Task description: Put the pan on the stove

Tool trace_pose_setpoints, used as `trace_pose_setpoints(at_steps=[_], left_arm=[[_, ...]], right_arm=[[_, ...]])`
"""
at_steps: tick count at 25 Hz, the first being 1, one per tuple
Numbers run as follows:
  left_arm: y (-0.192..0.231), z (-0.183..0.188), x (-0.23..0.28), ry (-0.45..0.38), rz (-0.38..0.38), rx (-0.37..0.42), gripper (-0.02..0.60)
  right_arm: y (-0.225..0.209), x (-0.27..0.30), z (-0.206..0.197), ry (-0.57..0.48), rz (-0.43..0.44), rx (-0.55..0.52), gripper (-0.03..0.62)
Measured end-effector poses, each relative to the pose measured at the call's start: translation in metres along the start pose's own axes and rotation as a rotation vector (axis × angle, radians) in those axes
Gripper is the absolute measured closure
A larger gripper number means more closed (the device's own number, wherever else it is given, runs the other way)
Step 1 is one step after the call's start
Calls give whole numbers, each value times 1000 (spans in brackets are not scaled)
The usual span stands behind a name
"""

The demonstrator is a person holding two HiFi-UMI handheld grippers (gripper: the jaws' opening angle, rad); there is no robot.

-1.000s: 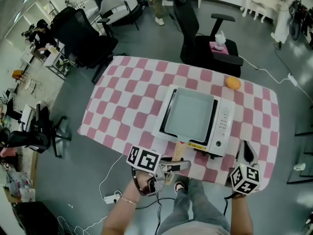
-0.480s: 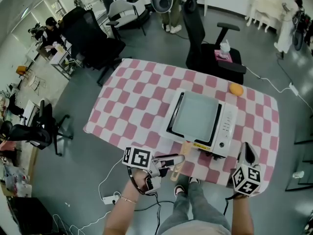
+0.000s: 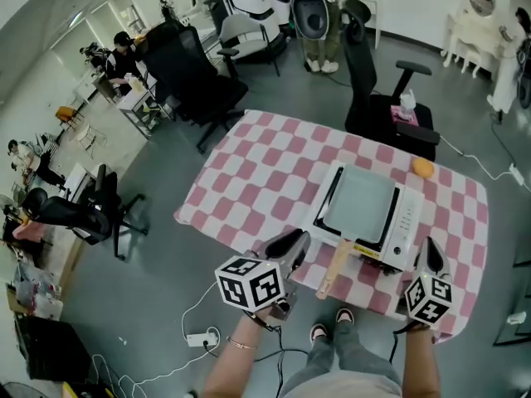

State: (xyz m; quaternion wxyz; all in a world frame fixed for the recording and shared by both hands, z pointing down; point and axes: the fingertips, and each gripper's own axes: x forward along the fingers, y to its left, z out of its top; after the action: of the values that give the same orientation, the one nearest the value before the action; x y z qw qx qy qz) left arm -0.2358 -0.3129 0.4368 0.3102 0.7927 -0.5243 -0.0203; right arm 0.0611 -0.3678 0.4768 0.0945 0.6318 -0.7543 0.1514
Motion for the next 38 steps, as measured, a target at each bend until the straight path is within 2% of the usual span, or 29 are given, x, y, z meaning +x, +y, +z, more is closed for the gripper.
trace_pose_setpoints(at_steps=[5,6,9,13,16,21,29,38], left_arm=[[-6,23,-22,-113,185,218,560],[-8,26,-25,-135,214,252,579],[-12,32,-30,-193,263,313,583],[-11,32,-37,-268,335,322,583],[-4,27,-40,-285,370,310,583],[2,19,-40,-269,366,257,583],[-4,20,-40,-269,360,233,583],[-12,18,-39,-267,344,250,583]], right_arm=[[14,-7,23,-60,36,-19,585],[15,-9,27,-73,42,-24,585],[15,-19,40,-110,57,-33,585],[10,-36,54,-152,57,-56,585],[3,-46,59,-171,49,-60,585],[-13,-55,64,-186,27,-62,585],[-24,-61,70,-196,5,-56,585],[-17,-67,73,-185,32,-94,586]])
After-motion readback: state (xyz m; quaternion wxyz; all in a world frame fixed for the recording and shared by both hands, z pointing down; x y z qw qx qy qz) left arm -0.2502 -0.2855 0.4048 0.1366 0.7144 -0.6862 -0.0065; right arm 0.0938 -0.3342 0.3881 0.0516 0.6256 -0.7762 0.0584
